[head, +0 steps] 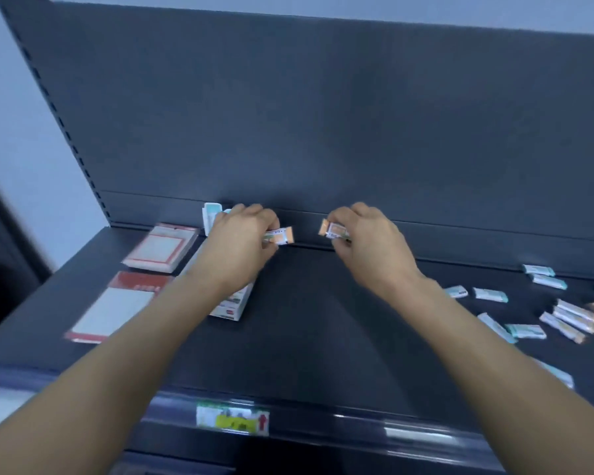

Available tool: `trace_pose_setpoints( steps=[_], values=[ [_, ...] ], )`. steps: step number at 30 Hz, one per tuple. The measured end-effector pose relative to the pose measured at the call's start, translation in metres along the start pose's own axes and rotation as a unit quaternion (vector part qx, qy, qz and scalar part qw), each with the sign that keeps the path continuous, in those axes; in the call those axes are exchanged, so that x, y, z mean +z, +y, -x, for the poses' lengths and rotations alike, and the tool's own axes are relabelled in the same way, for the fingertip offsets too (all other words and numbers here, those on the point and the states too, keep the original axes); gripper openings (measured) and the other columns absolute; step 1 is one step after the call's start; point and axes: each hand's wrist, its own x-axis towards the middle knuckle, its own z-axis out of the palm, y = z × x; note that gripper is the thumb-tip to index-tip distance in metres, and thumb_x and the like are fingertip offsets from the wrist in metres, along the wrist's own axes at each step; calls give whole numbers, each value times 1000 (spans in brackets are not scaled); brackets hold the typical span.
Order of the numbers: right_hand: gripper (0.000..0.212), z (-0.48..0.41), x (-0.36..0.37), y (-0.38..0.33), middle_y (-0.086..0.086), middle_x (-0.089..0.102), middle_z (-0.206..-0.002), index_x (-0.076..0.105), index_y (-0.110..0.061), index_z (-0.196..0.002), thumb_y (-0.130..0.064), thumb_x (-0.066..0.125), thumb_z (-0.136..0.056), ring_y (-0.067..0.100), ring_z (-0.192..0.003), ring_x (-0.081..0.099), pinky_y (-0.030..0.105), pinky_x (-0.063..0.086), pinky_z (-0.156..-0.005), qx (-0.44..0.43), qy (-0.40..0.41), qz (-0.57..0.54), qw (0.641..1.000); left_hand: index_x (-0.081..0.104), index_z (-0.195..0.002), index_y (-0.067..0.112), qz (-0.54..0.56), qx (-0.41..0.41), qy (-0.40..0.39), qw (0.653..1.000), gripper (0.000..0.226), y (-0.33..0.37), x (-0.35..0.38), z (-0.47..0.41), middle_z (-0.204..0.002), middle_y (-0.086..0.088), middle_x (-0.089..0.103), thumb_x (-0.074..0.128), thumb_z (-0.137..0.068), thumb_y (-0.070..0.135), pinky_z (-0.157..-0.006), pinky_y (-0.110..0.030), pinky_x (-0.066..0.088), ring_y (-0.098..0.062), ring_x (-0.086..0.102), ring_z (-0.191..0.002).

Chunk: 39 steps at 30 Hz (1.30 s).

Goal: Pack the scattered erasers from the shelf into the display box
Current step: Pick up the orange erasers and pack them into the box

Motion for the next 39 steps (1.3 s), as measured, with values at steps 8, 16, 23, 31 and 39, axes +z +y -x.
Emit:
trace_pose_setpoints(
  steps=[8, 16, 23, 31, 39],
  values=[
    [28, -47, 57, -87, 5, 55, -112, 55, -16, -121, -12, 48, -94, 27, -107, 50, 38, 49, -80, 17, -37, 0, 999, 63, -100, 15, -29, -2, -92, 995, 15, -128, 5, -15, -106, -3, 64, 59, -87, 21, -84, -35, 36, -26, 49, -103],
    [22, -65, 88, -108, 5, 57, -115, 54, -12, -116, -12, 49, -94, 26, -107, 51, 39, 50, -82, 56, -101, 32, 993, 63, -110, 16, -44, 56, -184, 980, 24, -161, 42, -24, -115, -2, 60, 54, -88, 15, -94, -37, 34, -23, 43, -109],
    [21, -76, 105, -115, 7, 57, -112, 53, -9, -109, -3, 48, -90, 28, -105, 52, 35, 45, -73, 71, -160, 48, 983, 56, -112, 17, -69, 80, -220, 970, 25, -168, 55, -29, -120, -3, 58, 54, -87, 14, -103, -41, 31, -23, 41, -117],
    [28, -80, 134, -119, 10, 60, -114, 52, -10, -109, 4, 49, -85, 31, -100, 57, 32, 39, -68, 61, -213, 72, 972, 63, -100, 14, -87, 85, -220, 968, 15, -172, 54, -30, -105, -3, 61, 57, -88, 19, -98, -39, 31, -24, 44, -105],
    [36, -82, 133, -127, 9, 54, -125, 55, -9, -123, 1, 54, -88, 29, -118, 48, 37, 46, -85, 65, -214, 87, 971, 62, -103, 15, -61, 61, -209, 974, 16, -171, 47, -24, -108, -2, 60, 55, -89, 20, -99, -39, 31, -23, 44, -106]
  ],
)
